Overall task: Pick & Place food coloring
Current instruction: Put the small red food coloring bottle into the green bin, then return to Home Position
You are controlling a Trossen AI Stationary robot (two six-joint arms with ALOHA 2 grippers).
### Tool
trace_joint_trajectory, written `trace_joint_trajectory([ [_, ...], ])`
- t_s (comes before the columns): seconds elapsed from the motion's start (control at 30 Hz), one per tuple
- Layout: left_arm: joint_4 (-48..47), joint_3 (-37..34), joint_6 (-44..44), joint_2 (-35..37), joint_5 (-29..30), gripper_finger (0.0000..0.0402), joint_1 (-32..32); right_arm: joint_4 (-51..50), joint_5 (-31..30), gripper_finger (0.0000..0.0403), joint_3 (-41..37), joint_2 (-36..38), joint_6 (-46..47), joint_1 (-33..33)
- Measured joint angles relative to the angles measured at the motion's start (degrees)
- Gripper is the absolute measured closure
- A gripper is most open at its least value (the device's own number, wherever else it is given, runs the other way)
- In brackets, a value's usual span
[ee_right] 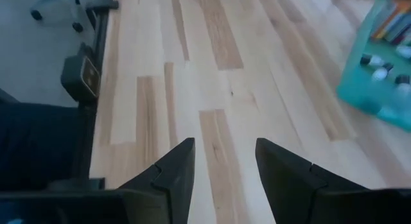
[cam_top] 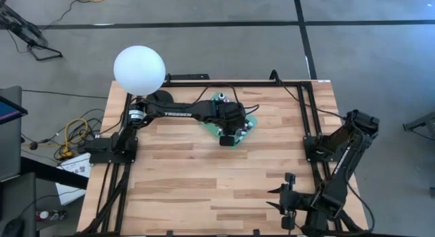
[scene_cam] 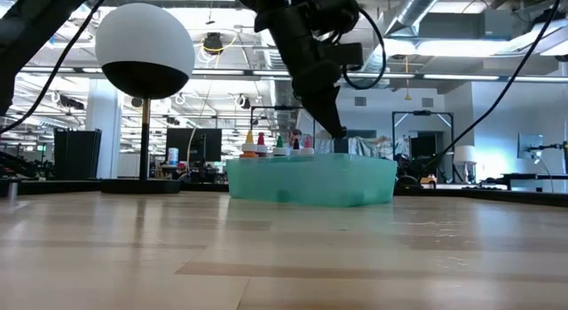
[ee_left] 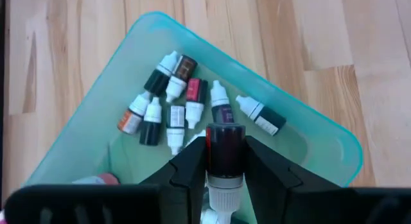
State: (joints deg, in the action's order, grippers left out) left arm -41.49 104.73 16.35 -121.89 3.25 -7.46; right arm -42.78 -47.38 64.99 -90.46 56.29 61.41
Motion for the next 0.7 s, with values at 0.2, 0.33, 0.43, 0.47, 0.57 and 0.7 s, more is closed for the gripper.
trace_joint_trajectory([
  [0.2,0.3,0.0,0.2,0.0,0.0,0.0279,0.0,0.2,3.1,0.0244,0.0,-0.8,0.7,-1.7],
  [0.33,-0.1,0.0,-0.5,0.0,0.0,0.0253,0.0,0.1,3.6,0.0246,0.0,-0.8,0.3,-2.2],
  [0.43,-1.2,0.0,-0.9,0.0,-0.5,0.0241,0.0,0.0,3.6,0.0246,0.0,-0.8,-0.7,-2.2],
  [0.47,-1.8,0.0,-1.0,0.0,-1.3,0.0239,0.0,0.0,3.6,0.0246,0.0,-0.8,-1.2,-2.2],
  [0.57,-3.3,0.2,-2.1,0.0,-4.7,0.0237,0.1,0.0,3.7,0.0245,0.0,-0.7,-3.4,-2.2],
  [0.7,-5.9,2.4,-3.2,0.0,-10.2,0.0237,1.1,0.0,3.7,0.0246,0.0,-0.7,-7.5,-2.2],
])
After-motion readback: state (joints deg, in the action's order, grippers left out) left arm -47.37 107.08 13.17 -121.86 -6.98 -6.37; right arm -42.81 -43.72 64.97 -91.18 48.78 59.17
